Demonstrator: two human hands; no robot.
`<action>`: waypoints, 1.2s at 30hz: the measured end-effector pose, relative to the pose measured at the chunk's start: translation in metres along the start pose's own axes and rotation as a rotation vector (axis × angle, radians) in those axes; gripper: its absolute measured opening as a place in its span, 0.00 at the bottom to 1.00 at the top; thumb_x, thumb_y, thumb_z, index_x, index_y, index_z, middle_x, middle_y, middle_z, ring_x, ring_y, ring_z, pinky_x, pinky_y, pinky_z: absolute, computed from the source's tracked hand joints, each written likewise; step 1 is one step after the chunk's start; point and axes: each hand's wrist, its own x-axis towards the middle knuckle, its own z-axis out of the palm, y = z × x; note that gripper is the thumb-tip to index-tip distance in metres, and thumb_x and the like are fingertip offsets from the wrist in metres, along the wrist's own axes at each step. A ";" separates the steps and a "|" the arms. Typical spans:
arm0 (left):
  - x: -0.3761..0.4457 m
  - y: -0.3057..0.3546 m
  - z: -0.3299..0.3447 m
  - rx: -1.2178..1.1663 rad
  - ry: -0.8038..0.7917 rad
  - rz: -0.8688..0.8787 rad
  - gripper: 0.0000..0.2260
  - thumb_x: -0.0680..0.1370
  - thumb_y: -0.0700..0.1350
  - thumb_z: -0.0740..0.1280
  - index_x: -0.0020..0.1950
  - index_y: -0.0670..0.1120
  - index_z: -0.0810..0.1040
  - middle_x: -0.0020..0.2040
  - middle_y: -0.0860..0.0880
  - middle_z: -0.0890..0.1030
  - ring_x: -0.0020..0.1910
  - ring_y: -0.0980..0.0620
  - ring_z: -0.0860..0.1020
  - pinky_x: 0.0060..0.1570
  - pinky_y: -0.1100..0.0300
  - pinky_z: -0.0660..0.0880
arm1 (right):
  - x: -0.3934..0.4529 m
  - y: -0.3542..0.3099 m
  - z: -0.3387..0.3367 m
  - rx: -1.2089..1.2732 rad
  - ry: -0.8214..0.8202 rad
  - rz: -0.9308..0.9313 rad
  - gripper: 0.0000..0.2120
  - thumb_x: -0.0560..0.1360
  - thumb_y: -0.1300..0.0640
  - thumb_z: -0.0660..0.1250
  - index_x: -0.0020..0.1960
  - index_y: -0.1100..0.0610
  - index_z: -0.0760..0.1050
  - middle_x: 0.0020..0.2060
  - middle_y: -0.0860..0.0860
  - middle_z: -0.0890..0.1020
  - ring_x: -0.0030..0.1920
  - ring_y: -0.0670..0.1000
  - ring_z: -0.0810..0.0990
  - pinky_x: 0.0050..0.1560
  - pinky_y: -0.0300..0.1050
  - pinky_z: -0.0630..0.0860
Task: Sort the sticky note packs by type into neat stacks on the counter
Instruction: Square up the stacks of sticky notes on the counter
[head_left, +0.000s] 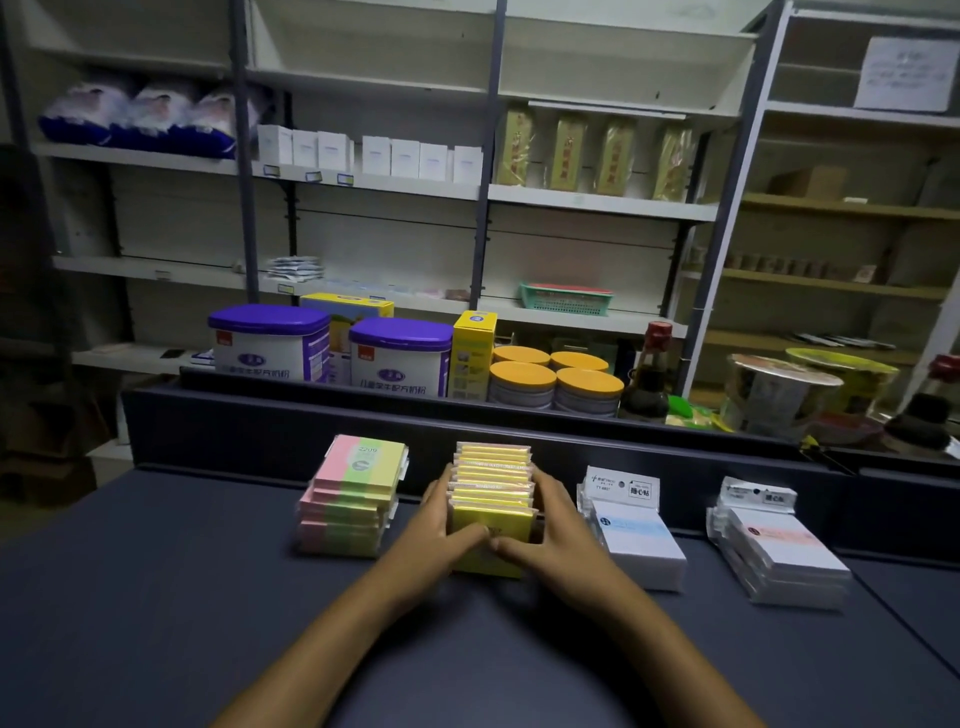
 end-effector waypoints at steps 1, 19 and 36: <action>0.000 0.000 0.000 0.025 0.004 0.010 0.34 0.69 0.48 0.67 0.74 0.55 0.62 0.69 0.54 0.72 0.66 0.63 0.71 0.63 0.70 0.69 | -0.001 0.000 0.001 -0.039 -0.005 -0.026 0.39 0.73 0.58 0.75 0.77 0.50 0.58 0.67 0.49 0.69 0.68 0.42 0.70 0.70 0.38 0.68; 0.006 -0.011 -0.002 0.252 0.026 0.048 0.24 0.78 0.40 0.67 0.69 0.59 0.64 0.67 0.53 0.68 0.60 0.72 0.68 0.52 0.83 0.63 | 0.001 0.007 0.006 -0.229 -0.046 -0.138 0.29 0.77 0.54 0.70 0.75 0.49 0.62 0.64 0.51 0.70 0.68 0.46 0.68 0.71 0.38 0.64; 0.002 -0.004 0.001 0.275 -0.087 -0.047 0.34 0.80 0.40 0.63 0.81 0.42 0.48 0.77 0.45 0.53 0.76 0.51 0.59 0.76 0.55 0.58 | 0.002 0.010 0.006 -0.169 -0.012 -0.106 0.30 0.75 0.60 0.72 0.70 0.44 0.64 0.64 0.49 0.73 0.68 0.47 0.69 0.68 0.34 0.64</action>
